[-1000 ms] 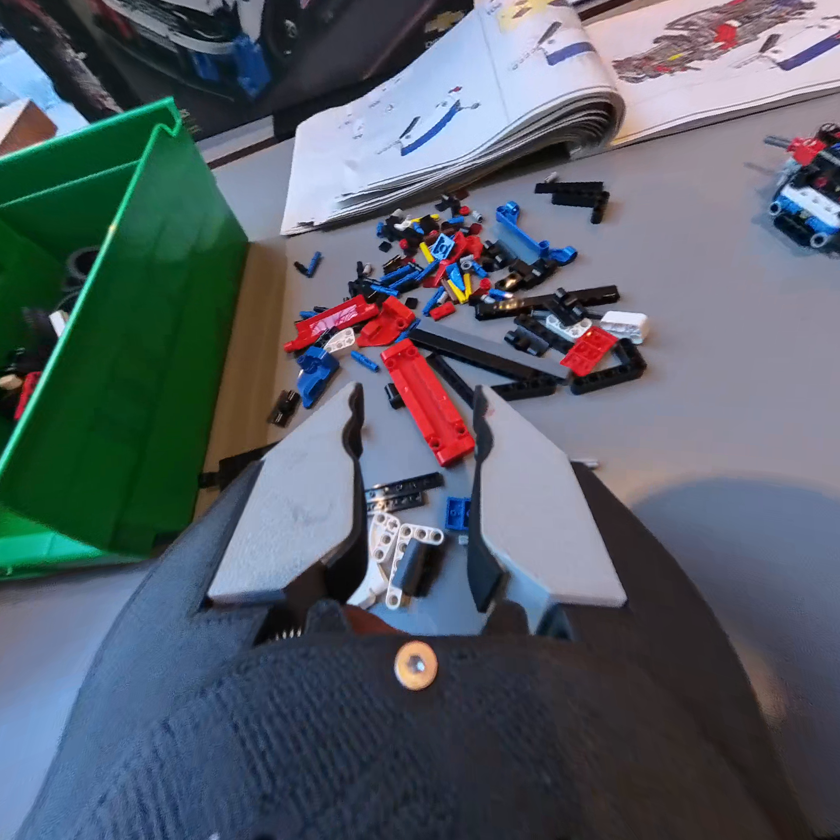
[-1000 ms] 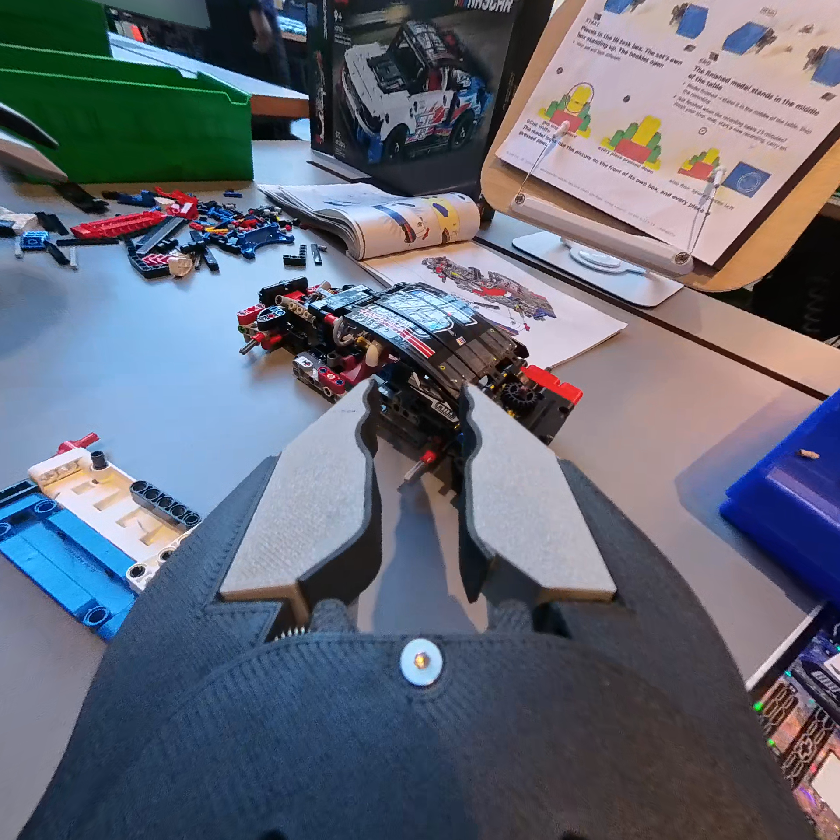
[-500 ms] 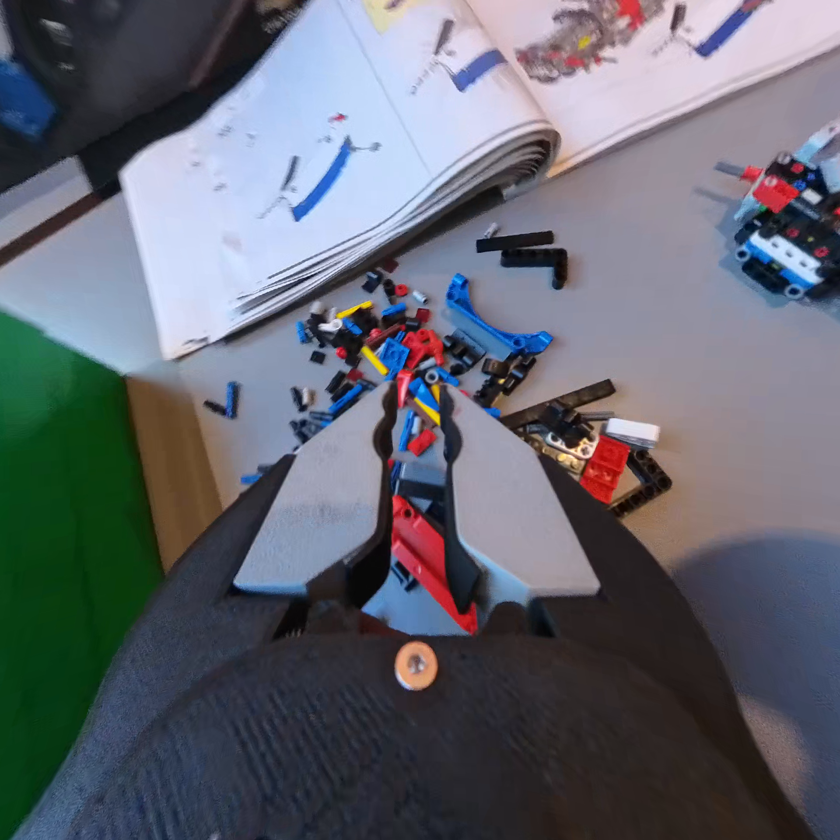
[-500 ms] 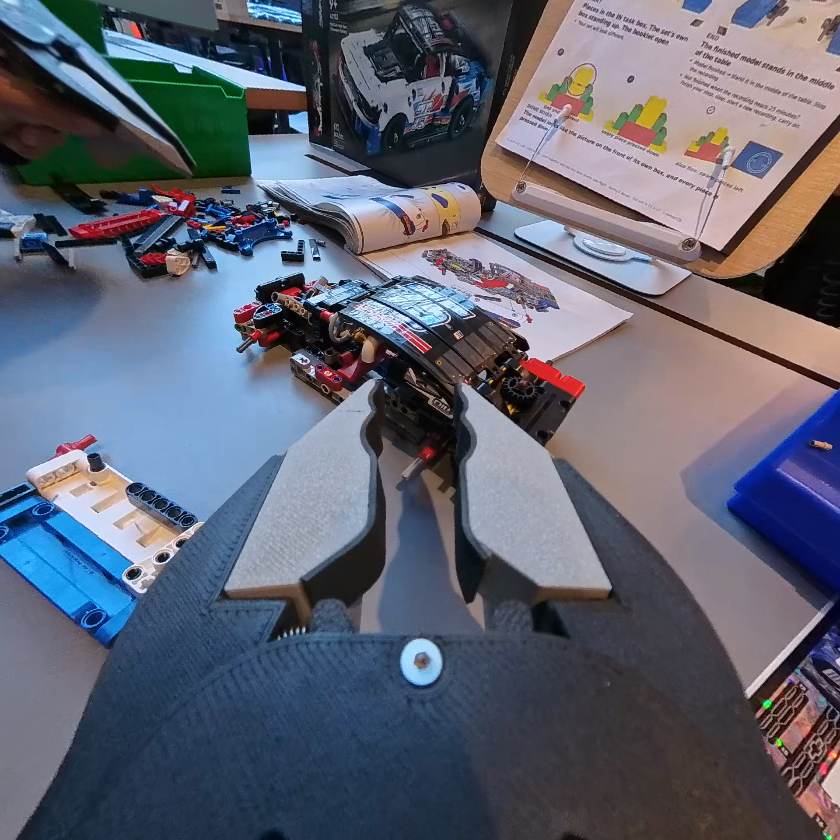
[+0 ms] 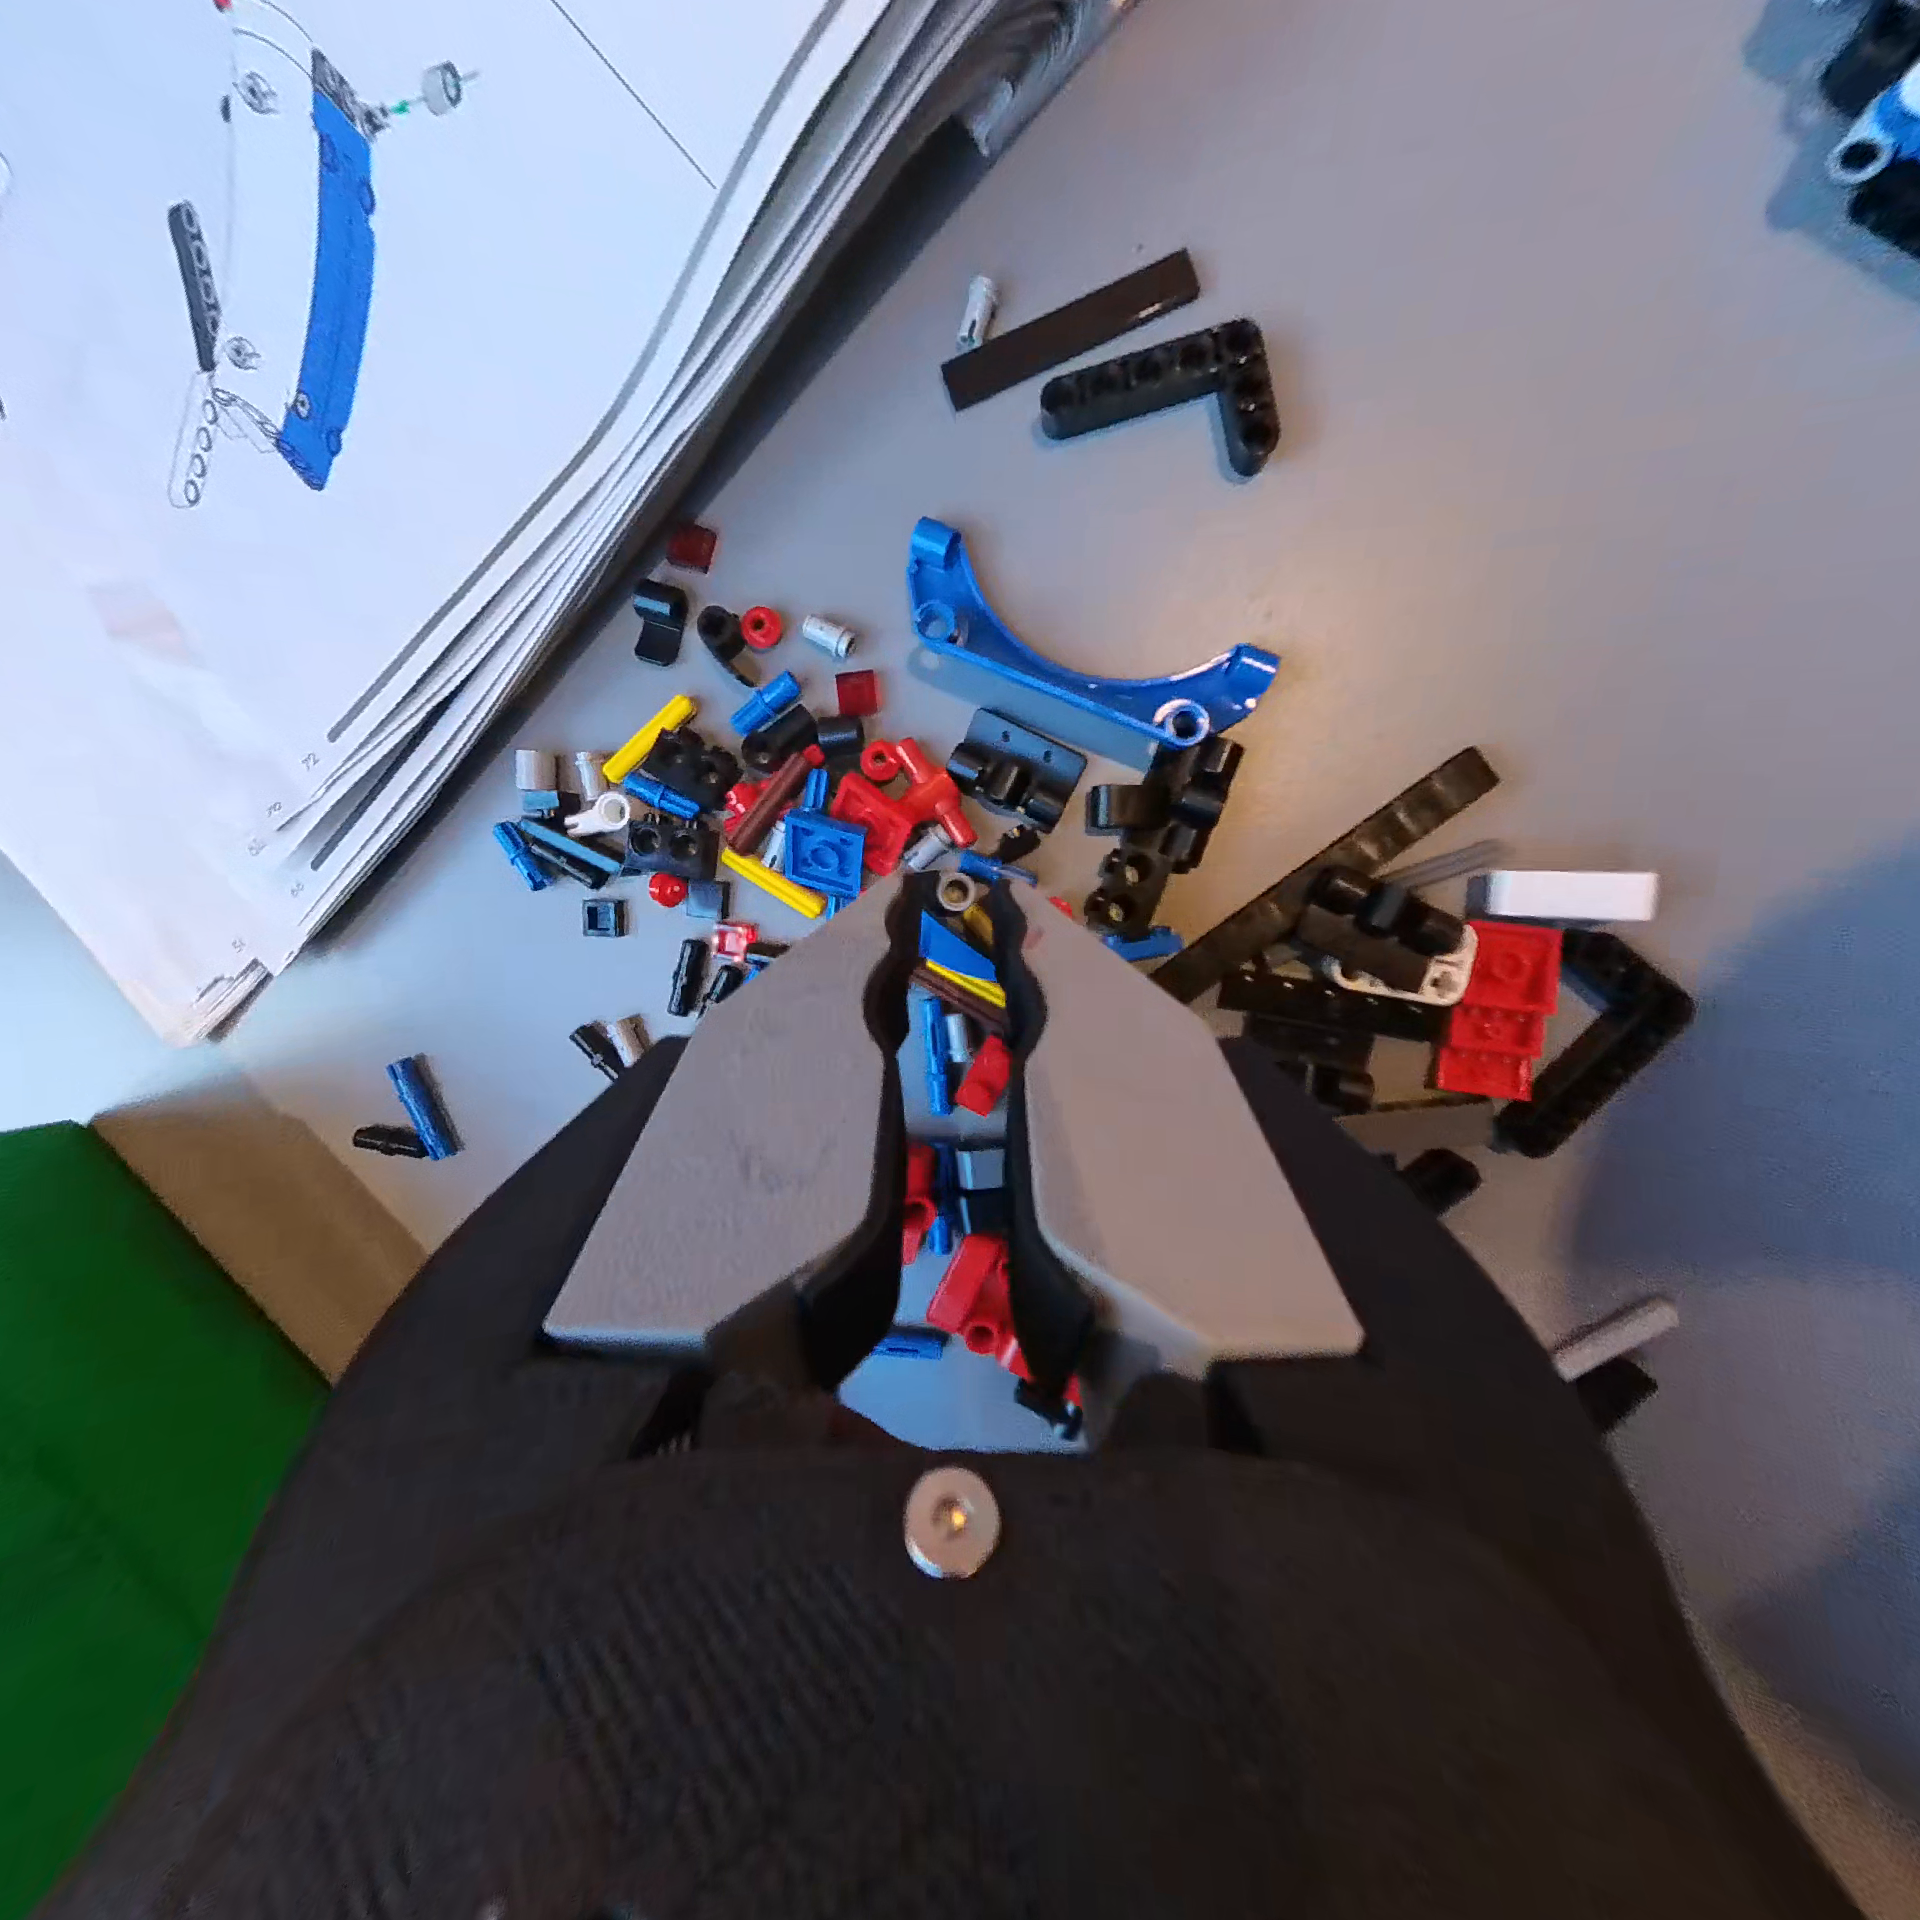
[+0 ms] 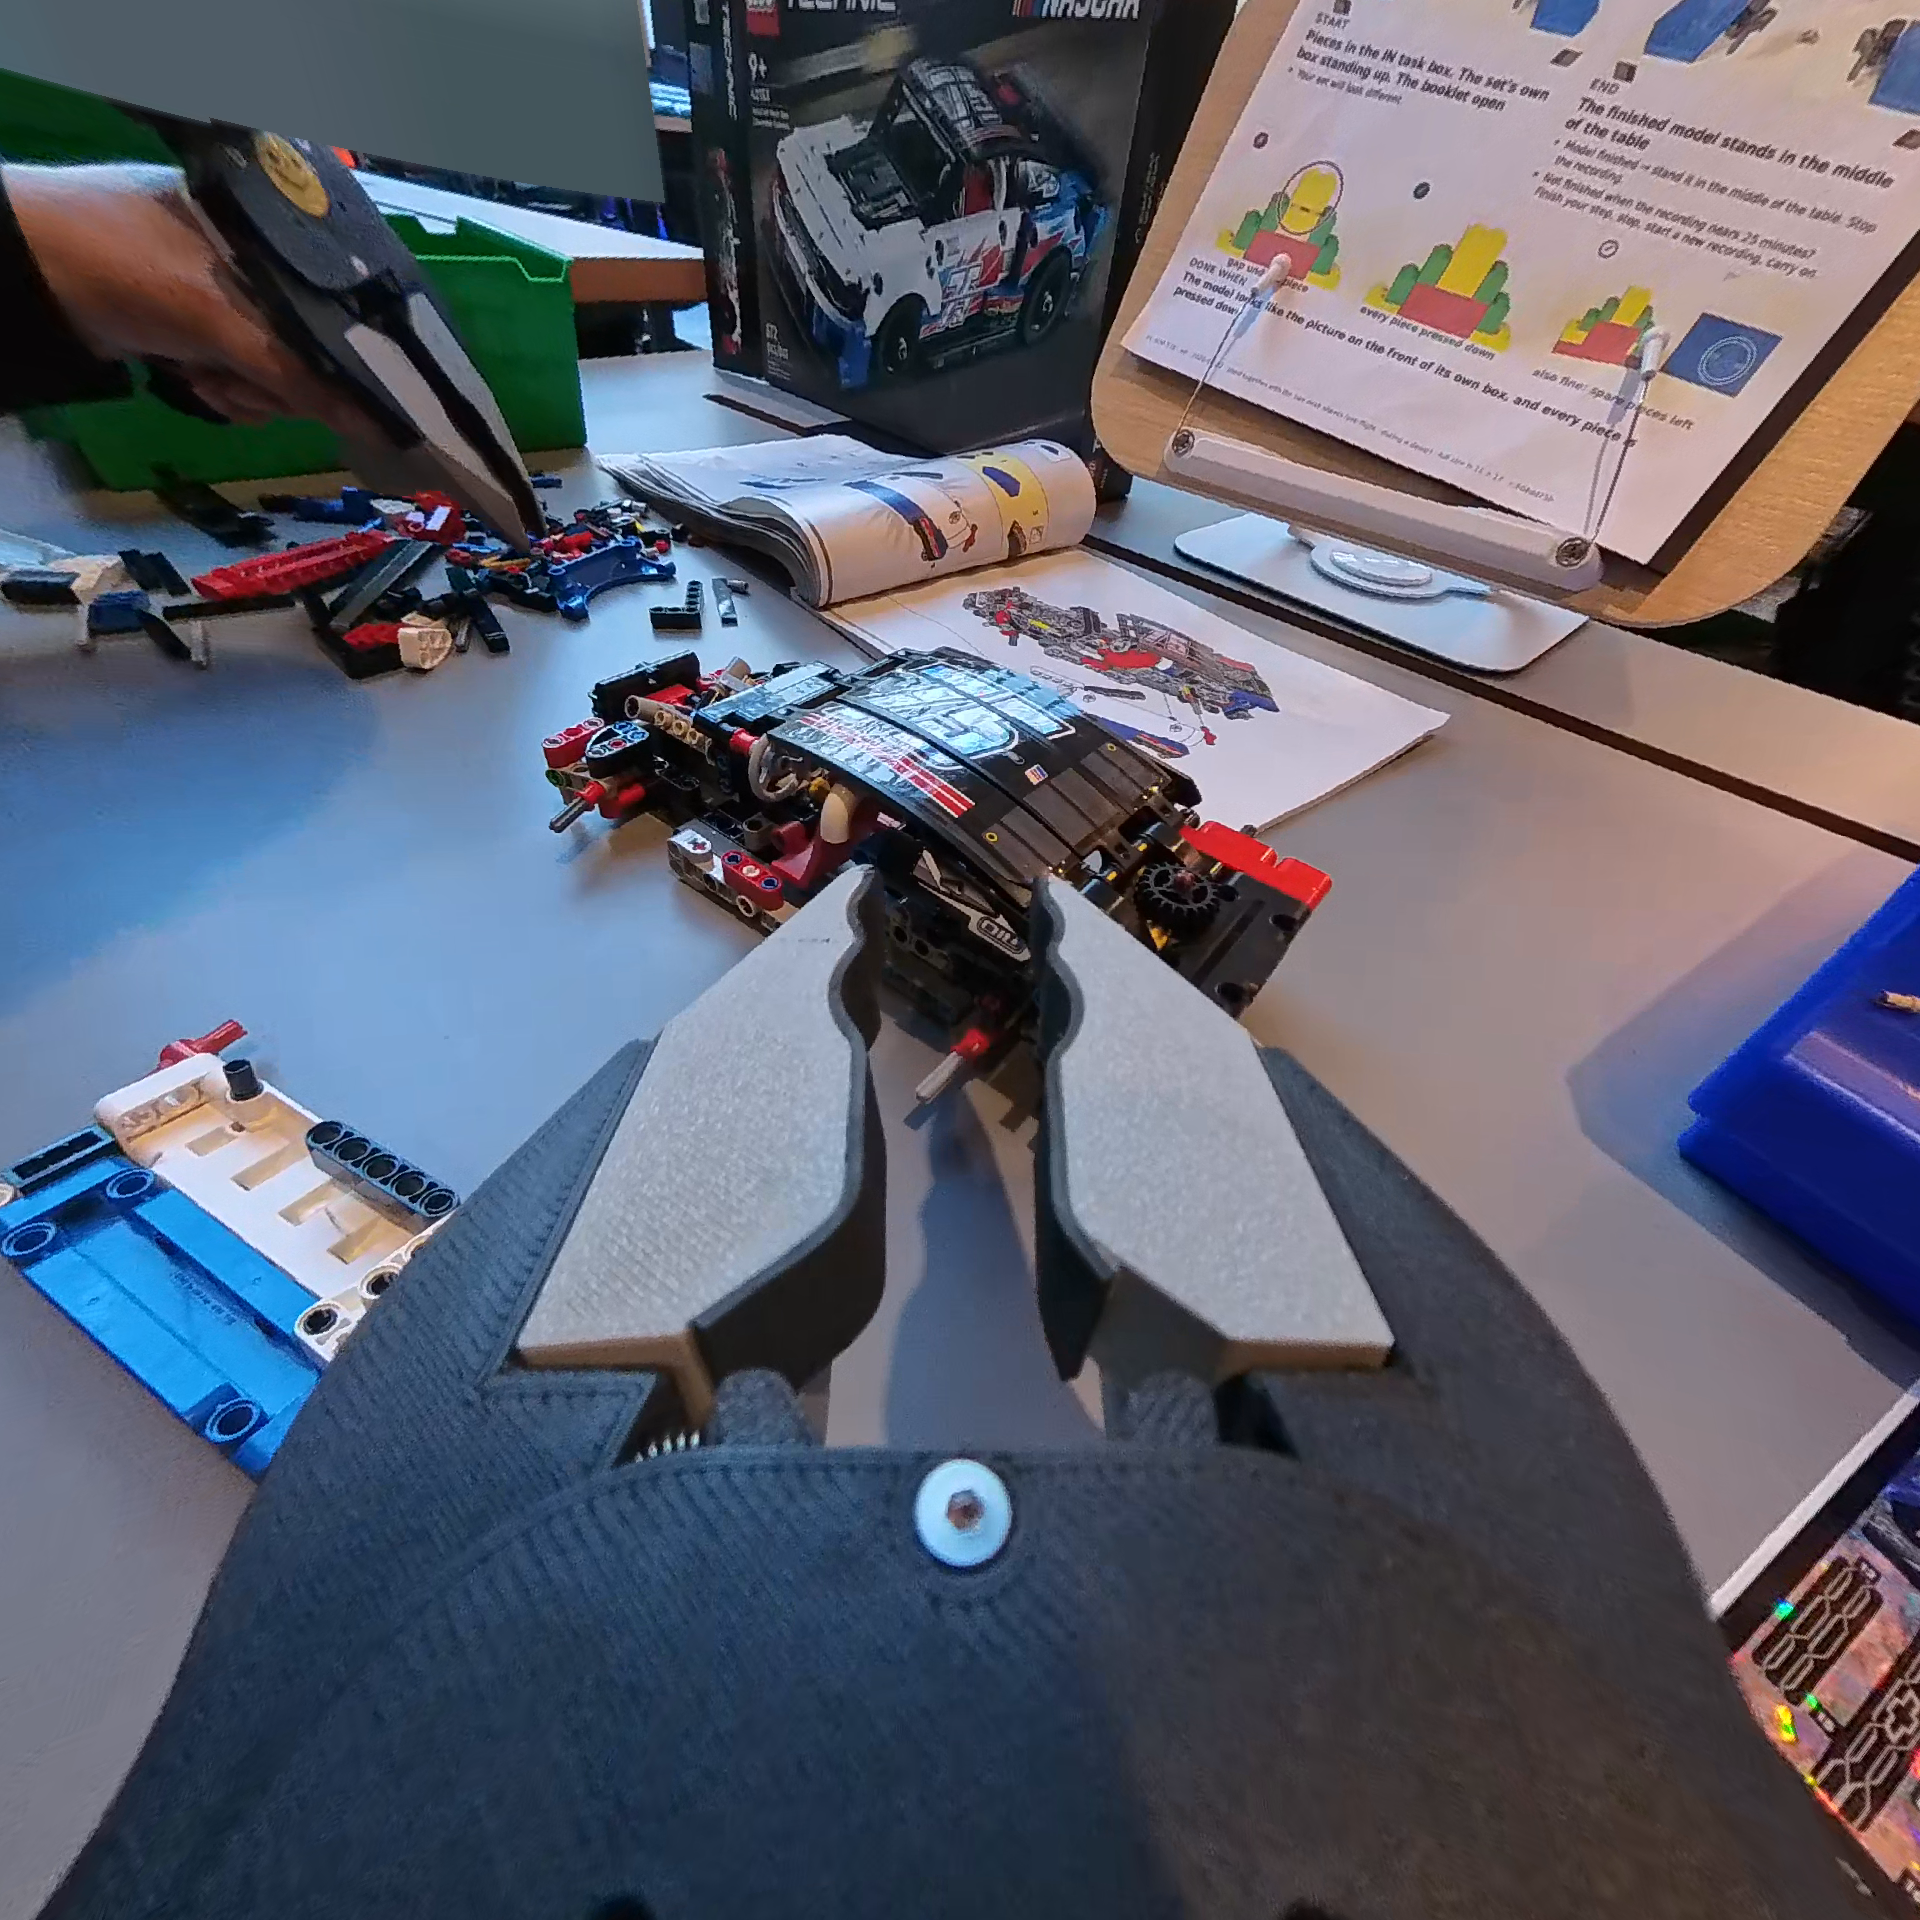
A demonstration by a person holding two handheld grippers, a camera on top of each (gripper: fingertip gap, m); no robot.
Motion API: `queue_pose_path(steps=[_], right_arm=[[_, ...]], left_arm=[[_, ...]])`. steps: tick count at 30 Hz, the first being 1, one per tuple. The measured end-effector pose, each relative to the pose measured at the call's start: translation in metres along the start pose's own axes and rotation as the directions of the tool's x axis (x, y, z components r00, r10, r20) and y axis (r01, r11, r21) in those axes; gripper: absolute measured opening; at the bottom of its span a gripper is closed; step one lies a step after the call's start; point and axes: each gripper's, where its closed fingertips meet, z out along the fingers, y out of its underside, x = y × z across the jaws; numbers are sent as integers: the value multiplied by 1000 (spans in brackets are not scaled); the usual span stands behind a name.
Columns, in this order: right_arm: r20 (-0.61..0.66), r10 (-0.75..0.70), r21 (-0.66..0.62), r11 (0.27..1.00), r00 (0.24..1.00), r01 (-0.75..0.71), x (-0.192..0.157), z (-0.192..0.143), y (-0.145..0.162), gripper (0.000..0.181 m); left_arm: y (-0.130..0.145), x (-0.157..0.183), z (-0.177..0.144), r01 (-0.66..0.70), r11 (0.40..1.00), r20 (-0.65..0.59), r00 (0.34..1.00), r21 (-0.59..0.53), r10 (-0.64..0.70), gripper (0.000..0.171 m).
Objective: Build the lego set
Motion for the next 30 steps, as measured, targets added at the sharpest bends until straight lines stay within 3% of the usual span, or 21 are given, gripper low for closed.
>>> queue_pose_path(steps=[12,19,23,26,30], right_arm=[[13,21,24,999,1000,-21,1,-2,-3,23],[15,19,23,1000,1000,-19,0,-2,-3,22],[13,13,22,1000,1000,-13,0,-2,-3,22],[13,7,20,1000,1000,-8,-1,-1,-2,22],[12,-1,23,1000,1000,1,-2,-2,-3,22]], left_arm=[[4,-2,7,-2,1000,-7,1000,-31,1,5],[-3,5,-20,8,999,21,1000,34,-8,5],[-24,37,-42,-20,994,5,1000,106,20,4],[-43,84,-47,-54,984,-57,996,168,64,4],[-57,153,-31,-113,973,-127,982,201,140,4]])
